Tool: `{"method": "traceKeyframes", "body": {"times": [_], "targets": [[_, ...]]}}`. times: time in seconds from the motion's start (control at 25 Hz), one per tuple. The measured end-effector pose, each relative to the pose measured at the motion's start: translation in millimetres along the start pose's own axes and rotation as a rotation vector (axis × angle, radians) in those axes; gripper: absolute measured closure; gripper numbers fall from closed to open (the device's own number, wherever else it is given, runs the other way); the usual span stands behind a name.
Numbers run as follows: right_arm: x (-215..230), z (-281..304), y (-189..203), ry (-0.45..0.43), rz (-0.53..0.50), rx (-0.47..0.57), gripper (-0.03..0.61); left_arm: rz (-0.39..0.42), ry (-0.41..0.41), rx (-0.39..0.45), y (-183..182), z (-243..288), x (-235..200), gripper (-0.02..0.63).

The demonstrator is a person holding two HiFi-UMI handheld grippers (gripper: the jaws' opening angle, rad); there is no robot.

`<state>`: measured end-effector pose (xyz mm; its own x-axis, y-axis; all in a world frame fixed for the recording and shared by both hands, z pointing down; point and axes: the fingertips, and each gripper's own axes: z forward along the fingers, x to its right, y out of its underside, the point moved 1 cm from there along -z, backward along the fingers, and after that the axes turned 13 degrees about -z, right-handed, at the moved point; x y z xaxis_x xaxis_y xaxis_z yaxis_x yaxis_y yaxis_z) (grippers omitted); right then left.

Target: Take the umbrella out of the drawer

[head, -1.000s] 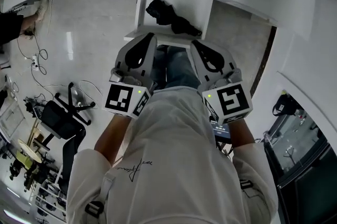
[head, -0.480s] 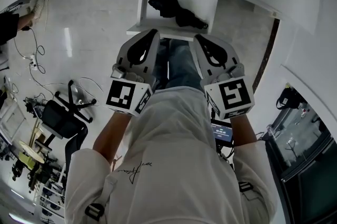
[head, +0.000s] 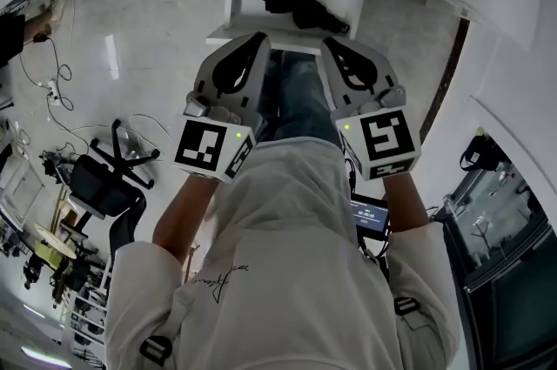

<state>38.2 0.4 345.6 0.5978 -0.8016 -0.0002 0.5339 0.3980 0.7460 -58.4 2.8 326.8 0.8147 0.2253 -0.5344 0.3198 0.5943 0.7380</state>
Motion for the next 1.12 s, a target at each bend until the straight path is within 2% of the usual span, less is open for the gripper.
{"method": "traceKeyframes", "body": {"times": [0.84,1.04,1.12], "targets": [[5,38,30,-0.006,0.011,-0.064,0.552,-0.027,-0.048,-0.038,27,34,-26,0.595],[6,47,39,-0.009,-0.002,-0.071,0.552,-0.102,-0.031,-0.055,33,39,-30,0.595],[6,51,44,-0.015,-0.007,-0.079,0.552,-0.09,-0.028,-0.062,37,42,-29,0.595]]}}
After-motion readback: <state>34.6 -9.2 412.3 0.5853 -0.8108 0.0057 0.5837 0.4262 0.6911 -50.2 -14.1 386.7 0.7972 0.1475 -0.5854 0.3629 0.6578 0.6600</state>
